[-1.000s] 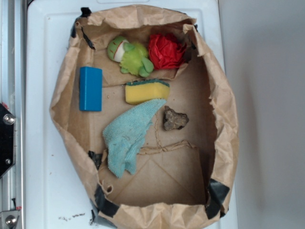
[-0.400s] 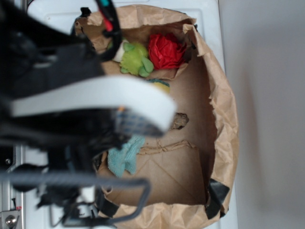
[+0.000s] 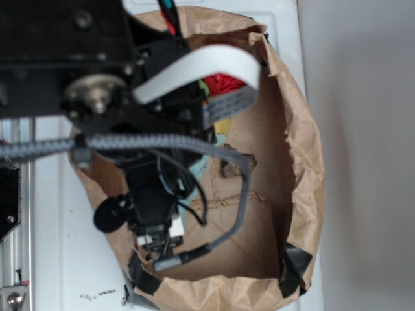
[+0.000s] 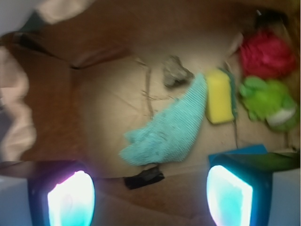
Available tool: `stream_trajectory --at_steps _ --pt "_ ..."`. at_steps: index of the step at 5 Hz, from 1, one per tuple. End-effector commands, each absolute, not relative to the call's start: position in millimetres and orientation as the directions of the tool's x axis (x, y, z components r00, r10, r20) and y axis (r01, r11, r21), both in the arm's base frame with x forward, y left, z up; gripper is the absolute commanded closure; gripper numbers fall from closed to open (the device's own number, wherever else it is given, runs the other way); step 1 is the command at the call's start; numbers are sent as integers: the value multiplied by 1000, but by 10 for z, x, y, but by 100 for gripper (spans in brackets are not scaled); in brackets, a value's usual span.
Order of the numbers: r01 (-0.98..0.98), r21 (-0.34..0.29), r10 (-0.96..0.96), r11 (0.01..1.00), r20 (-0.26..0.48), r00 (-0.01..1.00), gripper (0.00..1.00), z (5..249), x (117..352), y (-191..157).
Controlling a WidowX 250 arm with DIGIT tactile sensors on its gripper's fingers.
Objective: Grab the blue cloth.
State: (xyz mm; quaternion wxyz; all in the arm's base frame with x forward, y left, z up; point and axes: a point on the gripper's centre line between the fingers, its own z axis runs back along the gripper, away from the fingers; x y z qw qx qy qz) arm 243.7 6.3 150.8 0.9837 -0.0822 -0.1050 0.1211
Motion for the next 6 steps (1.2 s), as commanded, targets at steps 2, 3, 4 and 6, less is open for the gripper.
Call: stream_trajectory --at_steps 2,3,4,6 --pt "-225 -159 259 961 238 936 0 1535 2406 -2" --pt "-225 -159 259 961 238 936 0 1535 2406 -2" --pt "-225 -159 259 961 238 936 0 1535 2406 -2" --pt "-421 -181 457 889 278 845 0 1306 2728 -156"
